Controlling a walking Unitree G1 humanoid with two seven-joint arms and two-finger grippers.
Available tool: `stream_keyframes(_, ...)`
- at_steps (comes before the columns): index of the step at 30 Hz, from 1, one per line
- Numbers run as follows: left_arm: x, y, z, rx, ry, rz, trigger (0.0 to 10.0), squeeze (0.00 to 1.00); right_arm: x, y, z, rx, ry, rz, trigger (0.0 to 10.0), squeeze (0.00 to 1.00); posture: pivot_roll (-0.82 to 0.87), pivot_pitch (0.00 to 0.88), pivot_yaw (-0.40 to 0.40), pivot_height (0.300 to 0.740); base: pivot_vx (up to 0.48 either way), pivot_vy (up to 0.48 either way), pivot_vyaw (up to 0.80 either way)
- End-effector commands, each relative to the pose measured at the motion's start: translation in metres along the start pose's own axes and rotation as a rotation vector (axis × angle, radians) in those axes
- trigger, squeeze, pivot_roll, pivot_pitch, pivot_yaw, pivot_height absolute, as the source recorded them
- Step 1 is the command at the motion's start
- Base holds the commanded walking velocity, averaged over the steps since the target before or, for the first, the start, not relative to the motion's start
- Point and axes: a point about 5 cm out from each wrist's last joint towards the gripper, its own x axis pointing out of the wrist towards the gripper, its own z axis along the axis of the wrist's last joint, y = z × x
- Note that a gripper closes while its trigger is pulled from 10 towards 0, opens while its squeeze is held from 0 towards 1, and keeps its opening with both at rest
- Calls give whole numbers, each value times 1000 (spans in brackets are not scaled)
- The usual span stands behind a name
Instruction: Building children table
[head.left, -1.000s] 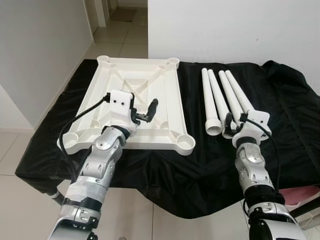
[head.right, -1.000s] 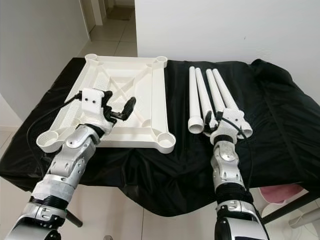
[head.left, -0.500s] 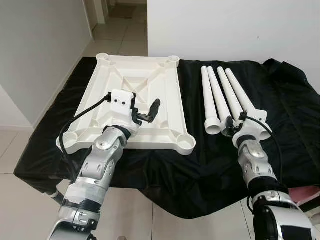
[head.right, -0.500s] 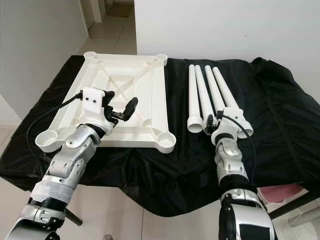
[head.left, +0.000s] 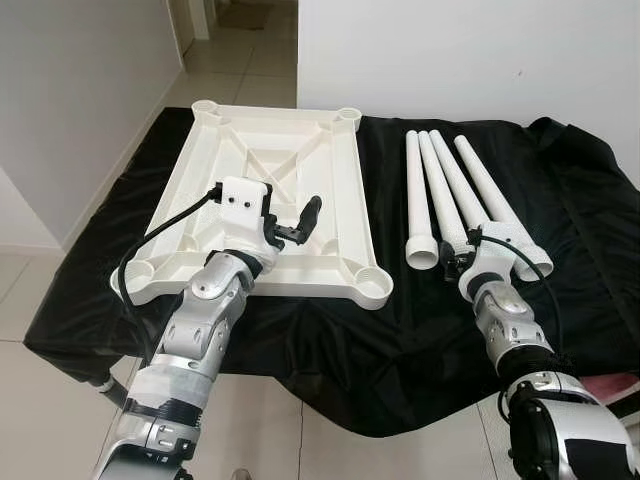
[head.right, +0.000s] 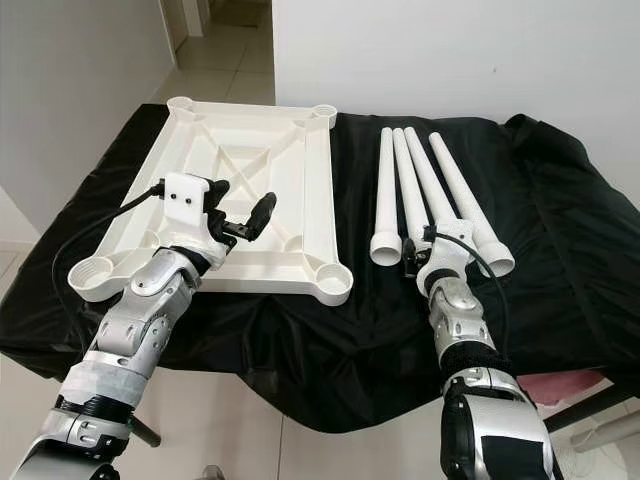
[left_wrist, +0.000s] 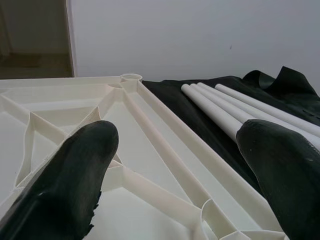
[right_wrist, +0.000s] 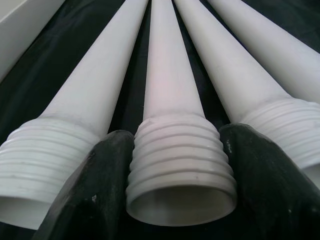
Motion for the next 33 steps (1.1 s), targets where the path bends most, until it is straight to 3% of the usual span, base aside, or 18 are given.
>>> stream_keyframes(1, -2, -3, 0, -5, 5, -53, 10000, 0, -2, -1, -14, -11, 74, 6, 10000, 0, 34, 32, -28, 740, 0, 0, 0)
stream_keyframes(20, -1, -8, -5, 9, 43, -84, 10000, 0, 1, -5, -14, 53, 107, -15, 10000, 0, 33, 34, -25, 740, 0, 0, 0)
stream_keyframes(33, 0, -14, -5, 25, 56, -125, 10000, 0, 5, 2, -11, 130, 110, -2, 10000, 0, 41, 25, -25, 740, 0, 0, 0)
